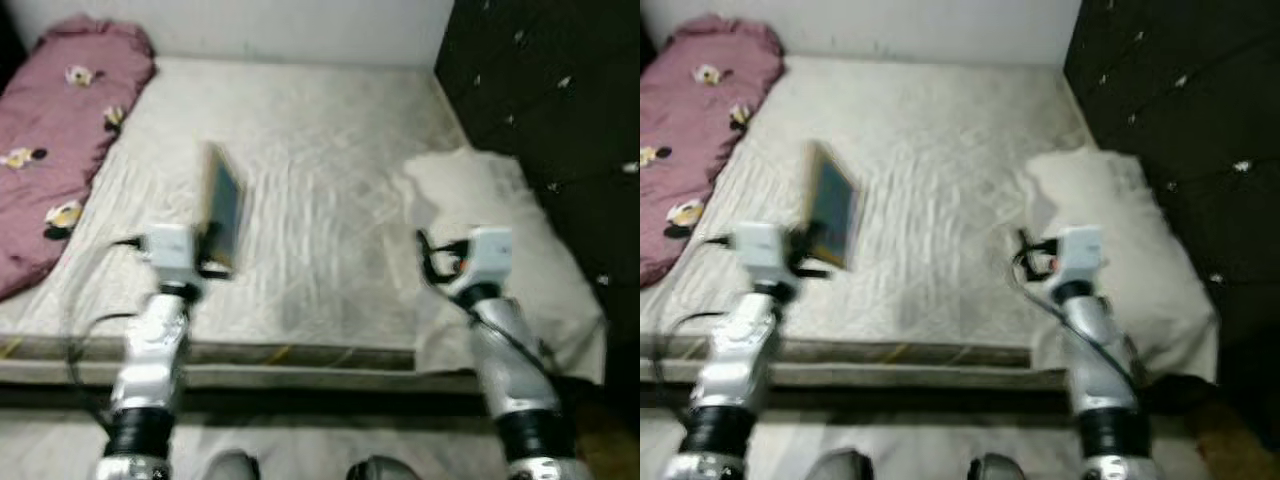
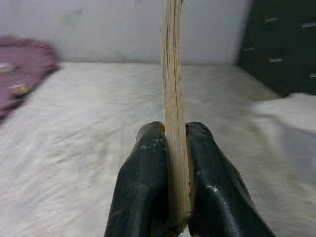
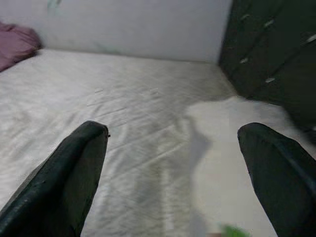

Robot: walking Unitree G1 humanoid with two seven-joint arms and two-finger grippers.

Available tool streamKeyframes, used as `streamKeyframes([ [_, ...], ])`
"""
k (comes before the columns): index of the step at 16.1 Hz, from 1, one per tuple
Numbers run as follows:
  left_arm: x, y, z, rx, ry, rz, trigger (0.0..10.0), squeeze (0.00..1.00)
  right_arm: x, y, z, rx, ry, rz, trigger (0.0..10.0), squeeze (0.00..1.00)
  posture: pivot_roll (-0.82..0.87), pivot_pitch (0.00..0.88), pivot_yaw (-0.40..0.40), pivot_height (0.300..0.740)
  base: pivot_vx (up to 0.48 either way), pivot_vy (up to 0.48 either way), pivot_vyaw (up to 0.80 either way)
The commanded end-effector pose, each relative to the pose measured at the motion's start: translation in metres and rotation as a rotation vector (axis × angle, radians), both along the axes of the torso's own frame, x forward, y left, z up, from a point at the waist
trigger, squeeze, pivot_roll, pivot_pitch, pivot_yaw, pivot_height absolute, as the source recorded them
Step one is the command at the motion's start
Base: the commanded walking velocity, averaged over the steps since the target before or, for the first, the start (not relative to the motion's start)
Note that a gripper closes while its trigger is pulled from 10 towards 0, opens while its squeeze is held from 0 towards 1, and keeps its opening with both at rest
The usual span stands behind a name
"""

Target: Clean up the room

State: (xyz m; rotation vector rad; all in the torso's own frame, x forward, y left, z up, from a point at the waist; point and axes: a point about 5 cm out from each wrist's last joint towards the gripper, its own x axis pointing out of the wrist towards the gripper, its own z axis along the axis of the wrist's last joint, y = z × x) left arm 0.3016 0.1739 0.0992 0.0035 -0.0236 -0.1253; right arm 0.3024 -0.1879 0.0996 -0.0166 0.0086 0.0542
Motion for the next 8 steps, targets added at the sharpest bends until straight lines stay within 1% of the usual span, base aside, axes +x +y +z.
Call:
streamKeyframes([
  [1, 0.0003, 0.0086, 0.0134, 0.007, -0.069, -0.013, 10.0, 0.0, 0.0023, 0.008, 0.0031, 0.002, -0.015, 0.027, 10.0, 0.0, 0.01, 0.031, -0.037, 0.74, 0.0, 0.0, 0.0],
  [3, -0.0004, 0.0081, 0.0139, 0.01, -0.074, -0.017, 10.0, 0.0, 0.0022, 0.0085, 0.003, 0.0, -0.015, 0.031, 10.0, 0.0, 0.01, 0.034, -0.038, 0.74, 0.0, 0.0, 0.0],
  [8, -0.002, 0.0068, 0.0139, -0.005, -0.075, -0.032, 10.0, 0.0, 0.0025, 0.0078, 0.0034, -0.001, -0.017, 0.03, 10.0, 0.0, 0.01, 0.041, -0.041, 0.74, 0.28, 0.0, 0.0],
])
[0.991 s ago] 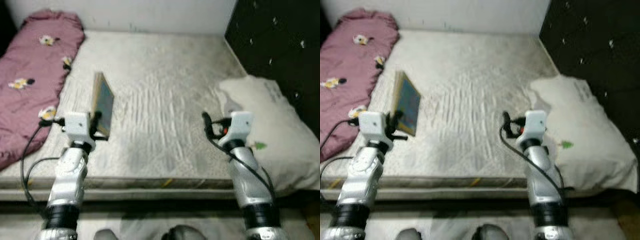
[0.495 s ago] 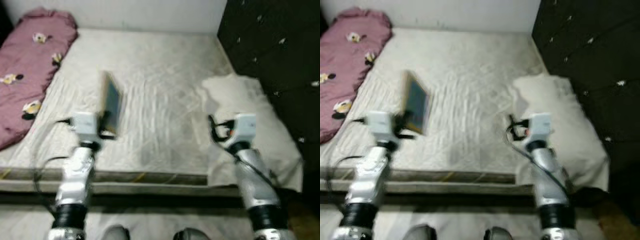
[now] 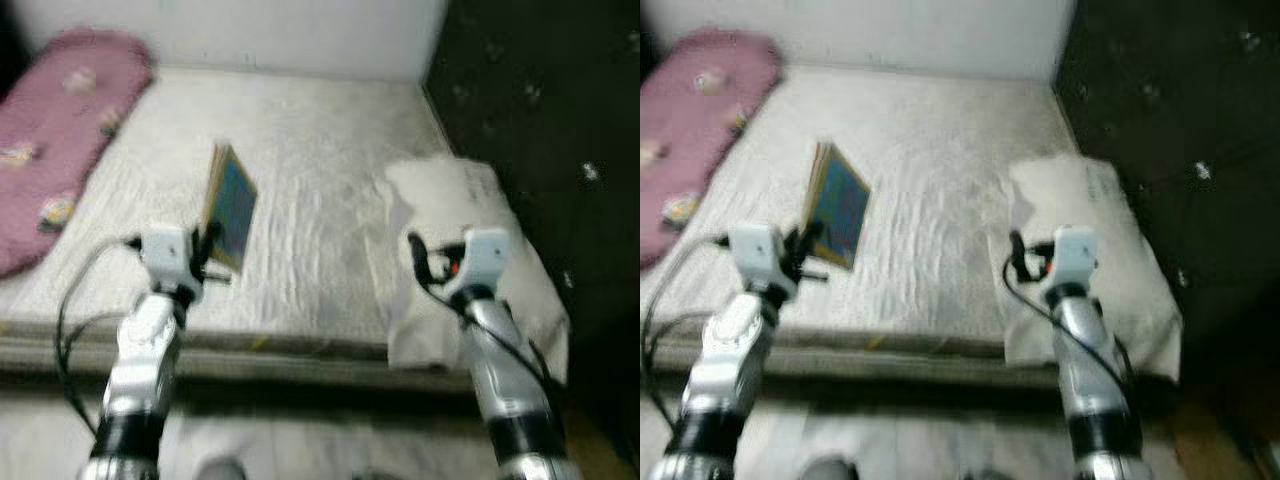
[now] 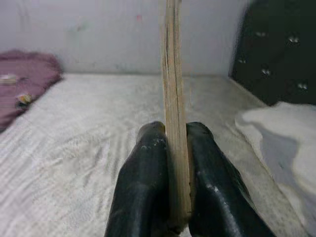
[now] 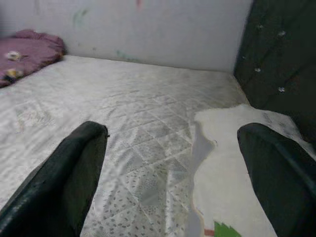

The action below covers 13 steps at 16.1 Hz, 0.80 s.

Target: Clean up the room

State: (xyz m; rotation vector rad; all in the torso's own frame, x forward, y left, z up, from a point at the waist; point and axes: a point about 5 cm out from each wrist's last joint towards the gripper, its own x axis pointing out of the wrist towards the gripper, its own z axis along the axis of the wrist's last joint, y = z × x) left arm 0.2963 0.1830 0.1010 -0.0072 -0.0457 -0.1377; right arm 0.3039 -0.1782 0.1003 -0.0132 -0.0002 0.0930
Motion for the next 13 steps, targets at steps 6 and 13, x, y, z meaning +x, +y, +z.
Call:
streamKeyframes([
  [6, 0.0038, -0.0025, 0.0126, 0.001, -0.054, -0.022, 10.0, 0.0, 0.0021, -0.0017, 0.0035, -0.007, -0.011, -0.009, 10.0, 0.0, 0.01, 0.044, -0.041, 0.74, 0.306, 0.0, 0.0],
  [13, 0.0037, -0.0031, 0.0116, 0.001, -0.05, -0.022, 10.0, 0.0, 0.0022, -0.0022, 0.0035, -0.008, -0.013, -0.015, 10.0, 0.0, 0.01, 0.043, -0.042, 0.74, 0.302, 0.0, 0.0],
])
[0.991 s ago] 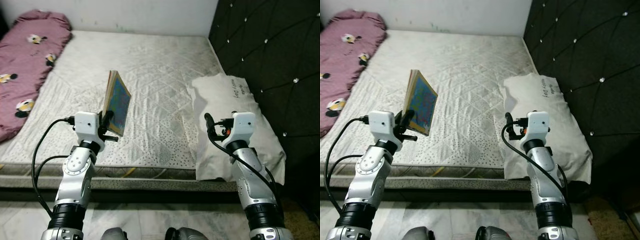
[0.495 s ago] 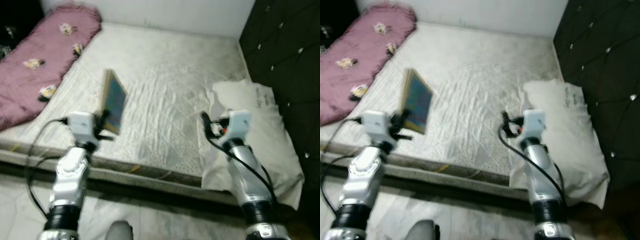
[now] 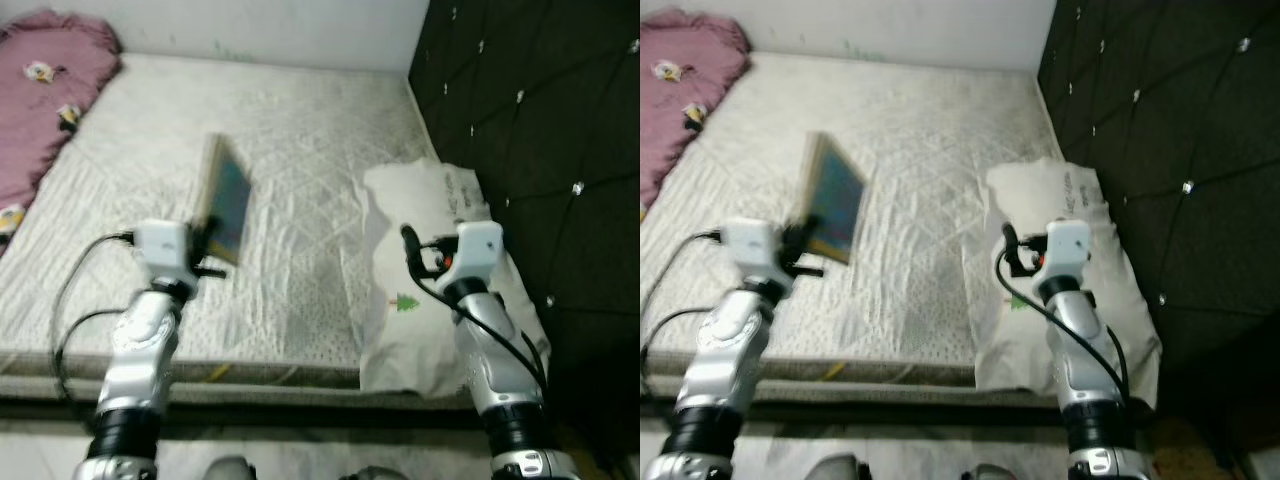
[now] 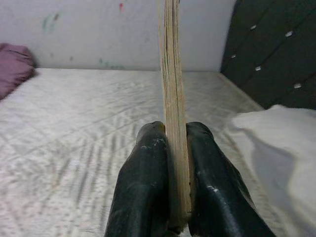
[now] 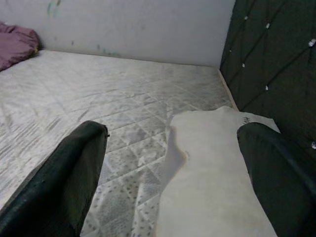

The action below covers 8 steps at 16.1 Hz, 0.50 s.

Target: Clean up the room

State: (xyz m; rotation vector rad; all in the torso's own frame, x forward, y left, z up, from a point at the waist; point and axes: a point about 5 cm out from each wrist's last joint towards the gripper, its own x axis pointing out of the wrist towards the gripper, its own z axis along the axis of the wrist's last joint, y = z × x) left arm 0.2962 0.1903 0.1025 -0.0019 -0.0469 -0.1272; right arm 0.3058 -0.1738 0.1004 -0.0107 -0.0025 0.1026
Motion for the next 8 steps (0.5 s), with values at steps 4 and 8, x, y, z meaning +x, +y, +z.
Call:
streamKeyframes([
  [4, 0.003, -0.009, 0.008, -0.003, -0.04, -0.035, 10.0, 0.0, -0.004, -0.014, 0.001, -0.025, 0.003, -0.041, 10.0, 0.0, 0.01, 0.046, -0.041, 0.74, 0.264, 0.0, 0.0],
  [8, 0.002, -0.01, 0.008, -0.007, -0.037, -0.044, 10.0, 0.0, -0.005, -0.017, -0.001, -0.032, 0.011, -0.048, 10.0, 0.0, 0.01, 0.05, -0.041, 0.74, 0.356, 0.0, 0.0],
])
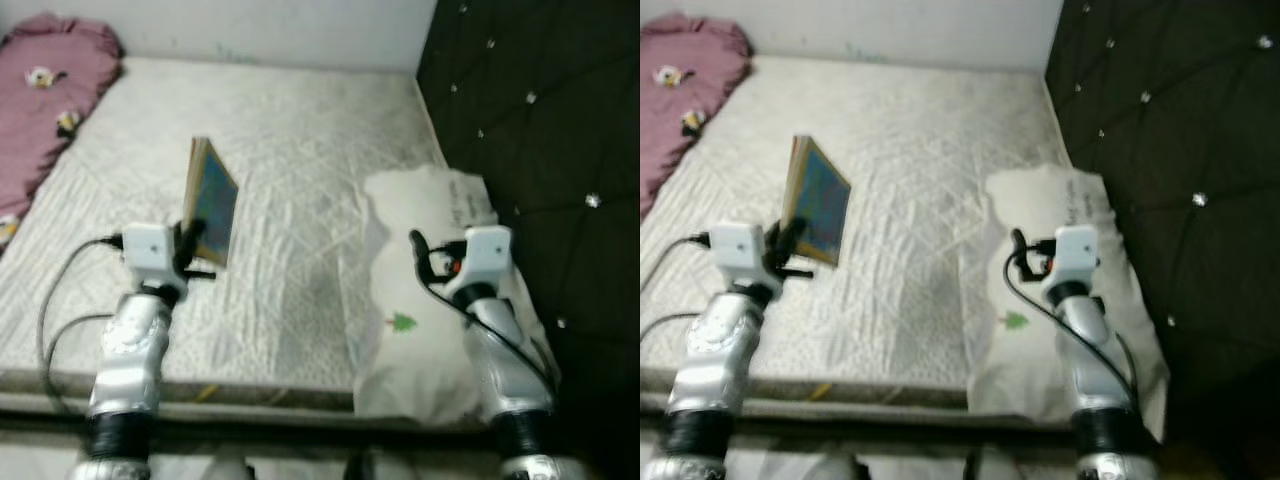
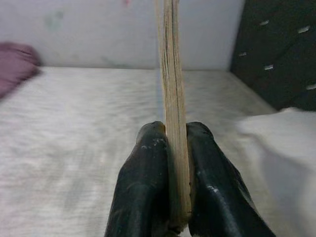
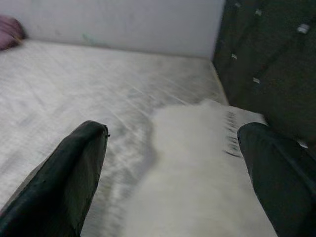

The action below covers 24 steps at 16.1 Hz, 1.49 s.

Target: Clean up the room

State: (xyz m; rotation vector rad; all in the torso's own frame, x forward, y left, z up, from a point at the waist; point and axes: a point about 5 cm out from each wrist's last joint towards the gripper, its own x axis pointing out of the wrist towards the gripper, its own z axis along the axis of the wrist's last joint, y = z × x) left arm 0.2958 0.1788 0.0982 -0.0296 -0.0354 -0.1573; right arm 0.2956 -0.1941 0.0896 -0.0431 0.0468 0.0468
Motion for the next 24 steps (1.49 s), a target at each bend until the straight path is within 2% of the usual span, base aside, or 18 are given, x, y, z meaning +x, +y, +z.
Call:
streamKeyframes([
  [1, 0.0027, 0.0011, 0.0118, 0.016, -0.051, -0.014, 10.0, 0.0, 0.0049, 0.0035, 0.0101, 0.001, -0.036, 0.009, 10.0, 0.0, 0.01, 0.05, -0.041, 0.74, 0.356, 0.0, 0.0],
  [5, 0.0042, 0.0065, 0.0088, 0.028, -0.029, 0.044, 10.0, 0.0, 0.0052, 0.0039, 0.0097, 0.002, -0.032, 0.007, 10.0, 0.0, 0.01, 0.05, -0.041, 0.74, 0.08, 0.0, 0.0],
  [7, 0.0042, 0.0073, 0.0058, 0.02, -0.007, 0.045, 10.0, 0.0, 0.005, 0.0033, 0.0096, 0.001, -0.029, 0.005, 10.0, 0.0, 0.01, 0.054, -0.042, 0.74, 0.0, 0.0, -0.76],
  [14, 0.0046, 0.0066, 0.006, 0.016, -0.007, 0.031, 10.0, 0.0, 0.0043, 0.0028, 0.0093, -0.002, -0.022, 0.009, 10.0, 0.0, 0.0, 0.052, -0.04, 0.74, 0.0, 0.426, 0.0],
  [16, 0.0047, 0.0065, 0.0063, 0.023, -0.011, 0.033, 10.0, 0.0, 0.004, 0.0026, 0.0088, -0.003, -0.02, 0.009, 10.0, 0.0, 0.0, 0.05, -0.041, 0.74, 0.0, 0.0, 0.0],
  [21, 0.0058, 0.0072, 0.0069, 0.021, -0.016, 0.049, 10.0, 0.0, 0.0043, 0.003, 0.0089, -0.008, -0.019, 0.013, 10.0, 0.0, 0.0, 0.047, -0.043, 0.74, 0.0, 0.0, -0.67],
  [24, 0.0065, 0.0087, 0.0056, -0.004, -0.009, 0.064, 10.0, 0.0, 0.0036, 0.003, 0.0093, -0.01, -0.02, 0.013, 10.0, 0.0, 0.0, 0.048, -0.043, 0.74, 0.0, 0.0, 0.0],
])
